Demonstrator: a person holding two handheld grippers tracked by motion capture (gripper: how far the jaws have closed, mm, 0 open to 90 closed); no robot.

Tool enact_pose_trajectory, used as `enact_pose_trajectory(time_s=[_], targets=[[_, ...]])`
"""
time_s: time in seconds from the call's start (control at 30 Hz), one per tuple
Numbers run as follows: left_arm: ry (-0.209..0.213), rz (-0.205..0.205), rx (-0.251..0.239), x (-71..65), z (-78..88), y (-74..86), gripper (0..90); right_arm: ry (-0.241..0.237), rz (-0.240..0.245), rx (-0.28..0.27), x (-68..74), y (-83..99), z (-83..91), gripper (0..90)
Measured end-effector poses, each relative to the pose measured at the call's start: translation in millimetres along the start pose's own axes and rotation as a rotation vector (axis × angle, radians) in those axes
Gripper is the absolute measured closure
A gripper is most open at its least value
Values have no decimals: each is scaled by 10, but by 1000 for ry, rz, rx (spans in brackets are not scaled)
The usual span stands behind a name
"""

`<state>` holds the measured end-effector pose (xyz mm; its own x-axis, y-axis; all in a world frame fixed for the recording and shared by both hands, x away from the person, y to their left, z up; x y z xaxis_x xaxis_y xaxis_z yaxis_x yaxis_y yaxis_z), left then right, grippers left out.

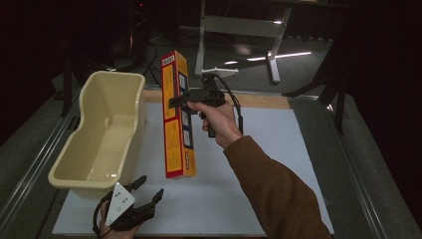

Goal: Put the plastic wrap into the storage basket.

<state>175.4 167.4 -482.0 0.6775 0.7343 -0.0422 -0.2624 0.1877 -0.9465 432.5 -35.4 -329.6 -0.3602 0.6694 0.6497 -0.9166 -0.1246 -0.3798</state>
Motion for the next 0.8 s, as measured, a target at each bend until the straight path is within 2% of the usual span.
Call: enact_pose_trajectory(time_s=[0.13, 0.27, 0.57, 0.8], targets=[[1, -1, 0, -2, 0, 0, 346, 6, -2, -6, 71, -14, -49, 391], [2, -2, -2, -5, -1, -2, 346, -15, -33, -11, 125, -29, -109, 390], [0, 6, -11, 15, 9, -12, 346, -37, -49, -22, 223, -50, -203, 390], [10, 0, -12, 10, 1, -18, 346, -73, -95, -21, 268, -74, -317, 390]])
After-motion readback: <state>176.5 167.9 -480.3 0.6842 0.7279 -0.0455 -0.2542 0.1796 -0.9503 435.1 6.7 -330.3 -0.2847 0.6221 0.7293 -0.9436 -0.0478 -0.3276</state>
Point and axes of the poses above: each handheld gripper's, and its own axes: z roughly backward along the jaws, y roughly out of its underside, x roughly to its left, the point moved 1 cm from there along -z, roughly forward along the jaws, and after that the axes turned 12 degrees about y, right-handed, at the moved point
